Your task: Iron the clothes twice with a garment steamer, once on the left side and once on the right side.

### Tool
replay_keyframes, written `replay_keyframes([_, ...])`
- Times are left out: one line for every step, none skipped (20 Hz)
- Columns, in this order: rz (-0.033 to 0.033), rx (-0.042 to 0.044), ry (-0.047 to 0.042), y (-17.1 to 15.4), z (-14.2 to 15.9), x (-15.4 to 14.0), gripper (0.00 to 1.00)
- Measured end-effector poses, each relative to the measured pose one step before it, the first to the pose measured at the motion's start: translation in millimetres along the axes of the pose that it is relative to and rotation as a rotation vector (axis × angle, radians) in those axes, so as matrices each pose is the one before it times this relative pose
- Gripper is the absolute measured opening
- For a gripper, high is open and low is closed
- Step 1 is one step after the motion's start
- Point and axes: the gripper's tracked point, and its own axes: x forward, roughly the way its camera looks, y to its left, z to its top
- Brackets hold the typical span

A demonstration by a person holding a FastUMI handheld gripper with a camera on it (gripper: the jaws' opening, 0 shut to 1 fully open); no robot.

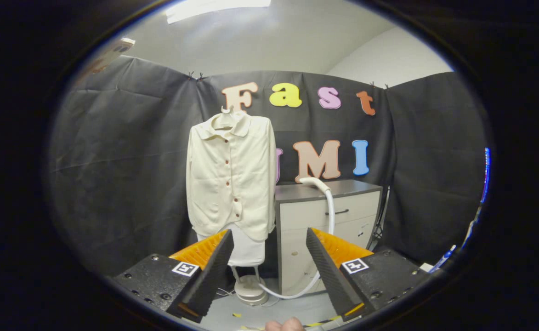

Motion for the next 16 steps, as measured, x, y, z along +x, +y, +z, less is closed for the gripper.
replay_keyframes([-0.00746, -0.00008, -0.00268, -1.40, 1.07, 4.58, 0.97])
replay_keyframes([-0.00745, -0.00061, -0.00003, -1.23, -0.62, 4.41, 0.97])
replay_keyframes([-0.00650, 0.00012, 0.00286, -2.13, 0.02, 4.61, 0.97])
replay_keyframes([-0.00757, -0.00038, 0.00114, -1.37, -1.08, 4.13, 0.97])
replay_keyframes([-0.00931, -0.00180, -0.00418, -2.99, 0.94, 3.97, 0.97])
replay_keyframes([-0.00767, -0.00947, -0.00570, -3.37, -0.37, 7.57, 0.97])
replay_keyframes([-0.00644, -0.01234, 0.00729, -3.79, -1.22, 7.42, 0.97])
replay_keyframes([-0.00269, -0.00573, 0.01560, -4.42, -3.42, 6.46, 0.97])
replay_keyframes([0.00239, 0.00375, -0.00031, -4.48, 1.28, 7.48, 0.98])
replay_keyframes([0.00345, -0.00097, -0.00480, -4.78, 3.67, 12.16, 0.98])
replay_keyframes([0.00328, -0.00901, -0.00419, -6.03, 2.76, 11.80, 0.98])
replay_keyframes([0.00548, -0.01276, -0.01243, -7.60, 3.03, 13.47, 0.98])
replay_keyframes([0.00182, -0.01287, 0.01180, -8.60, -0.34, 15.64, 0.98])
replay_keyframes([0.00523, 0.00319, 0.02387, -8.51, -4.46, 9.15, 0.98])
replay_keyframes([0.00409, 0.01278, -0.01980, -7.24, 5.23, 11.75, 0.98])
replay_keyframes([-0.00068, 0.00539, -0.01816, -10.37, 4.10, 19.07, 0.98])
